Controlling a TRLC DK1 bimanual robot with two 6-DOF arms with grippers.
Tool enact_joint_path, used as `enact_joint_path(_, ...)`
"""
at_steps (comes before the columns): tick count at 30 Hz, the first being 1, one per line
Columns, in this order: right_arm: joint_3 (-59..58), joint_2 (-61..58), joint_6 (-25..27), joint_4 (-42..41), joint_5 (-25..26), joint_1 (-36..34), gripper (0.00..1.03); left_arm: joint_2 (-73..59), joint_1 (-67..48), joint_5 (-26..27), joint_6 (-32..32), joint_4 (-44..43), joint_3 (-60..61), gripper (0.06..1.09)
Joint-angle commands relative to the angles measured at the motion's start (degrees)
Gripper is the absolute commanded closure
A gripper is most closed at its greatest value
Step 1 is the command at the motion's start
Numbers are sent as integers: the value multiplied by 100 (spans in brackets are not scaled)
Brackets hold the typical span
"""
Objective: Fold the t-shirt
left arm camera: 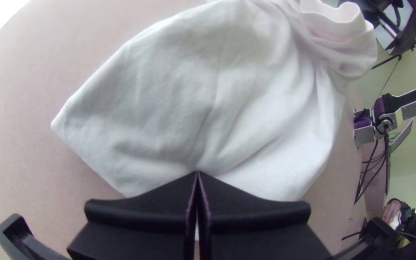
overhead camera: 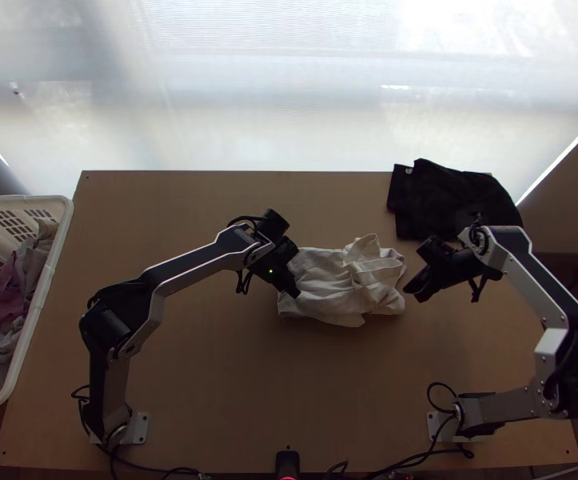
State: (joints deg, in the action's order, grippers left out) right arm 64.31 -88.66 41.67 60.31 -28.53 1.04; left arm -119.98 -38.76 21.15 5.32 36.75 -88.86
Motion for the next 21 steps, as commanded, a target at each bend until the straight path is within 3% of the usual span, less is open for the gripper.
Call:
enact_joint_path(1, 688, 490, -528, 376, -73, 362, 100, 72, 0, -5, 92, 7, 0, 103)
enact_joint_path(5, 1127, 130, -1126, 367, -135, 1496, 100, 72, -8, 4, 127, -1, 0, 103)
enact_joint_path(10, 1584, -556, -1363, 138, -152, 2480, 100, 142, 0, -5, 153, 7, 79, 103)
enact_joint_path(21, 2147, -1751, -1425, -319, -135, 2797, 100, 212, 36, -67, 206, 16, 150, 103)
